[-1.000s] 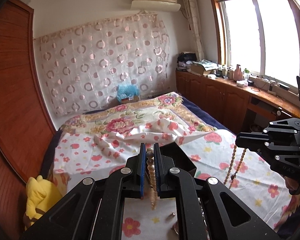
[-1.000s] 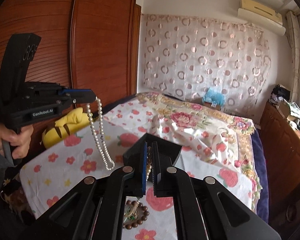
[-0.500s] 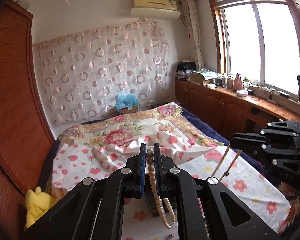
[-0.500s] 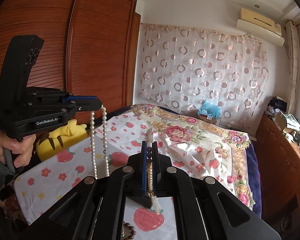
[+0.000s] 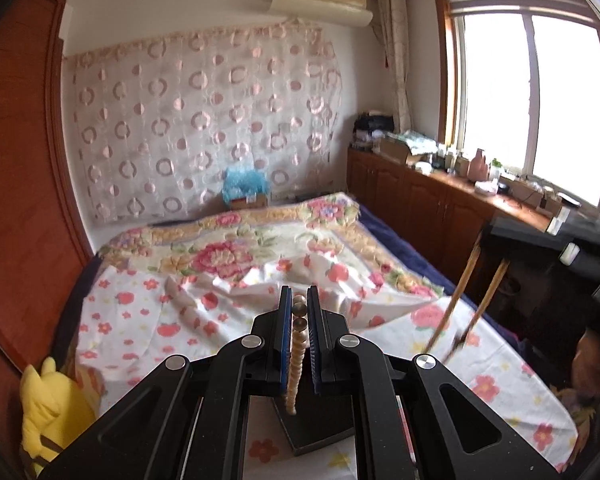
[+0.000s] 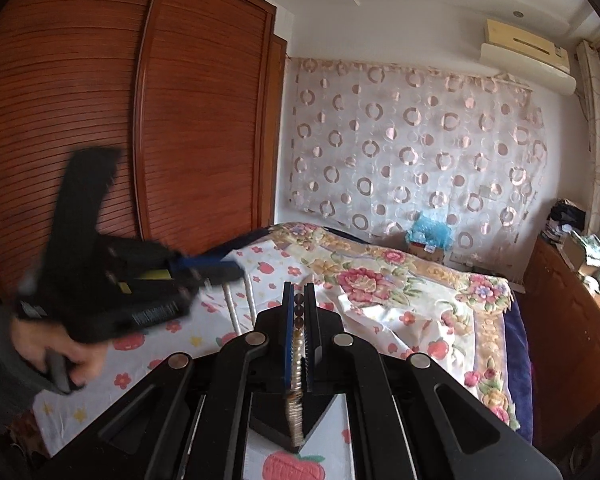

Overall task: Organize jewelry
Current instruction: 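Lift both held necklaces and carry them over the black box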

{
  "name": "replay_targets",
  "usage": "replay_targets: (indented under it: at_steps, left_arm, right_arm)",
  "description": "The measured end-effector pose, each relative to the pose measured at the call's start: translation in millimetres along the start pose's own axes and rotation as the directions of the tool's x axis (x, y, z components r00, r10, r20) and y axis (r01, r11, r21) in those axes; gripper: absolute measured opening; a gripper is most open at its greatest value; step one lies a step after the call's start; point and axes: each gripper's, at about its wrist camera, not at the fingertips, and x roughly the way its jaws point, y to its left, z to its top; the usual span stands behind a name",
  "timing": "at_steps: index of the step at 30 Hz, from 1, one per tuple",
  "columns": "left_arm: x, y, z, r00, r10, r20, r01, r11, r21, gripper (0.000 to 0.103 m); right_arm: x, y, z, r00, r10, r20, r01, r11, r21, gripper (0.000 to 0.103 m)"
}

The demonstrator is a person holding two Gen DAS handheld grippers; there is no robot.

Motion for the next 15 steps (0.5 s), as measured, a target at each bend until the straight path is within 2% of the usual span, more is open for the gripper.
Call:
replay_targets:
  at_steps: [8, 15]
  left_arm:
    - [46, 15, -39, 0.995, -0.020, -0.102, 0.015, 0.999, -0.048, 0.007]
    - [60, 17, -57, 0.989, -0.029, -0.148, 0.020, 0.998, -0.060, 0.007]
  right_arm:
    - [33, -12, -1, 1.000, 0.006, -0.026, -0.006, 1.000, 0.010, 0.005]
    - [75, -16, -35, 0.992, 0.031, -0.121, -0.024, 0.998, 0.060, 0.005]
